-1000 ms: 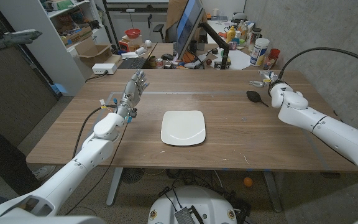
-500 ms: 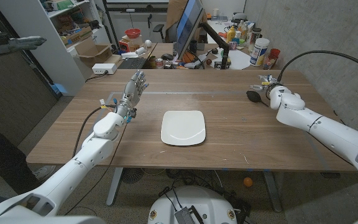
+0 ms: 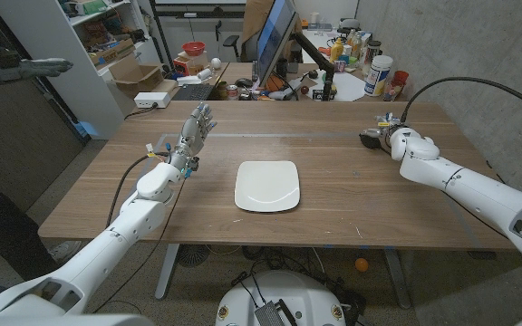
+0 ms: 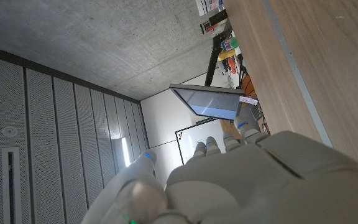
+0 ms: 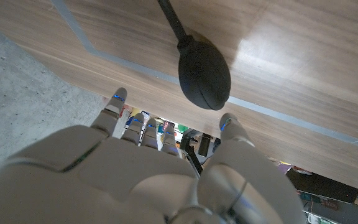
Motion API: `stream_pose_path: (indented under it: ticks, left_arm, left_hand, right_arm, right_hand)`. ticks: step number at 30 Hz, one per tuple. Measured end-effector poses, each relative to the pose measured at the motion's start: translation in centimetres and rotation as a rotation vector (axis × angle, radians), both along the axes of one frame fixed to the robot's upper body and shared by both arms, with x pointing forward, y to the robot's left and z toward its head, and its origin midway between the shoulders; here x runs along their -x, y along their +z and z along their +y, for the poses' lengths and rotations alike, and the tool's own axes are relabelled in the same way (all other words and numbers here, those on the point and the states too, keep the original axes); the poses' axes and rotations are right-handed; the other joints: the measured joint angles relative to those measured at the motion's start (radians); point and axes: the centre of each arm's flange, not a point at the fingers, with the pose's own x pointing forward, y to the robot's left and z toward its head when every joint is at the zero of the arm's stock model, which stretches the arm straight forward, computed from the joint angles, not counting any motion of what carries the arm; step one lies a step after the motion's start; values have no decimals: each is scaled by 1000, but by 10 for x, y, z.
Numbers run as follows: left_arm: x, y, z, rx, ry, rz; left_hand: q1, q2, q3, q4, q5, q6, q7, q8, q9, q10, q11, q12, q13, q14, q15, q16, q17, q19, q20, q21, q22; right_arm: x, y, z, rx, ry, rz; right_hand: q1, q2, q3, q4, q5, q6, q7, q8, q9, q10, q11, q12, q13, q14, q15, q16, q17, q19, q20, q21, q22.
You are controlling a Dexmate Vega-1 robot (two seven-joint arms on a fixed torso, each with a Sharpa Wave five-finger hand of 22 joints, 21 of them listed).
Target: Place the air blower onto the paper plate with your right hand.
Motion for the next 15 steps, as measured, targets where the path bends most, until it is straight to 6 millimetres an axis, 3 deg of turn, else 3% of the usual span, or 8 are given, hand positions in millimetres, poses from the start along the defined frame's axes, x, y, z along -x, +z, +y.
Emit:
stream_pose_path:
  ticks: [15]
  left_arm:
    - [-6,1,1,3,2,9]
  left_hand:
    - [0,0,0,0,0,0,0,0,0,0,0,0,0,0,0,0,-2,2,2,-4,0]
  right_arm:
    - [-11,-6,3,15,-3,46]
  right_hand:
    - [12,-2,-4,-12,0,31,6,4,0,30,5,8,0,36,3,8,0,33,-4,6,0]
